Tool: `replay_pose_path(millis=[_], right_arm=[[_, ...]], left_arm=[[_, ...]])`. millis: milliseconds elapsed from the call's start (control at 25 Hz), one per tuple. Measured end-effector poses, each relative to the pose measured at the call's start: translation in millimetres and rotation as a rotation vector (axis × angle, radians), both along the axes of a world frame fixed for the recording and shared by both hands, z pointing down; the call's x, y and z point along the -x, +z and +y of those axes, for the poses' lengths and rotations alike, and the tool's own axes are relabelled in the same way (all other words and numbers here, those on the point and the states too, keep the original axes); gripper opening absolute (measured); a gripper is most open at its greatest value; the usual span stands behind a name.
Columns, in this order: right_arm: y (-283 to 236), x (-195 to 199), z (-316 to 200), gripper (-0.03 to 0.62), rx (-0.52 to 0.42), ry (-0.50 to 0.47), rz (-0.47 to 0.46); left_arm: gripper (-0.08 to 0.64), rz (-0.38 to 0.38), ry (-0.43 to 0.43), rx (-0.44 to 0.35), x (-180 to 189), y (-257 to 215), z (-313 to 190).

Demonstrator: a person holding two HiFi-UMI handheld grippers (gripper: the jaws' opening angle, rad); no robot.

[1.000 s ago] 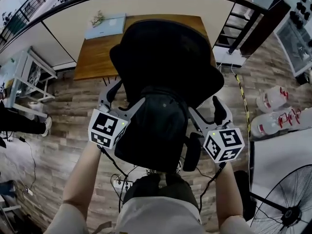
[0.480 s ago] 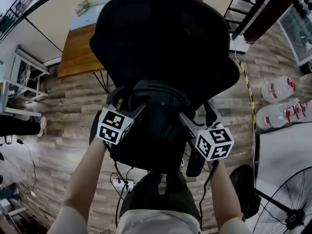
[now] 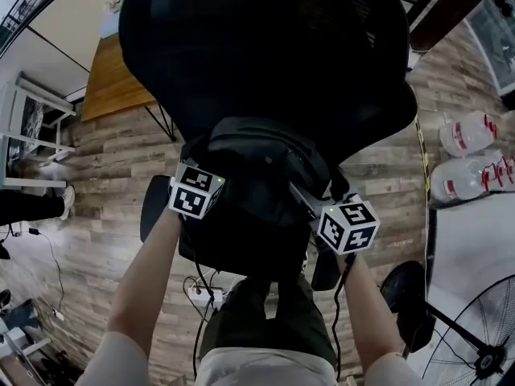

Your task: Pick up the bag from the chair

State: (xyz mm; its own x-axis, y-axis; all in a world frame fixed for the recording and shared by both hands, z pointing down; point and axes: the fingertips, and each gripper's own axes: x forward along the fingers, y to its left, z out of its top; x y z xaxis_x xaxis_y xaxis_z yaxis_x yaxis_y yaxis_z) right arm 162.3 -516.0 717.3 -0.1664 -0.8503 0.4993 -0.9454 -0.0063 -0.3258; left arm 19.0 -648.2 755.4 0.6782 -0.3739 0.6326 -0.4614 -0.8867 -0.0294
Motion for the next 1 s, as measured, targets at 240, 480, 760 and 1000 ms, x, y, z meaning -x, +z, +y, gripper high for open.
replay_pose_path(millis=[240, 480, 760, 1000], right_arm=[[-3.5, 3.2, -2.9, 0.274, 0.014, 0.000, 0.075], [-16.8, 8.6, 6.4, 0.215, 0.036, -0.008, 0.041], [-94.9, 36.4, 18.4, 0.196, -0.024, -0.119, 0.159], [-186.9, 55.8, 16.5, 0.198, -0.098, -0.173, 0.190]], left_arm=[[0.273, 0.010, -0.028, -0.025, 0.0, -3.1, -0.2], [0.176, 0.057, -0.085, -0.010, 17.5, -30.8, 15.1], [0.150, 0.152, -0.195, -0.011, 56.4, -102.6, 42.2], [0.140, 0.196, -0.206, -0.094, 85.6, -196.4, 53.8]])
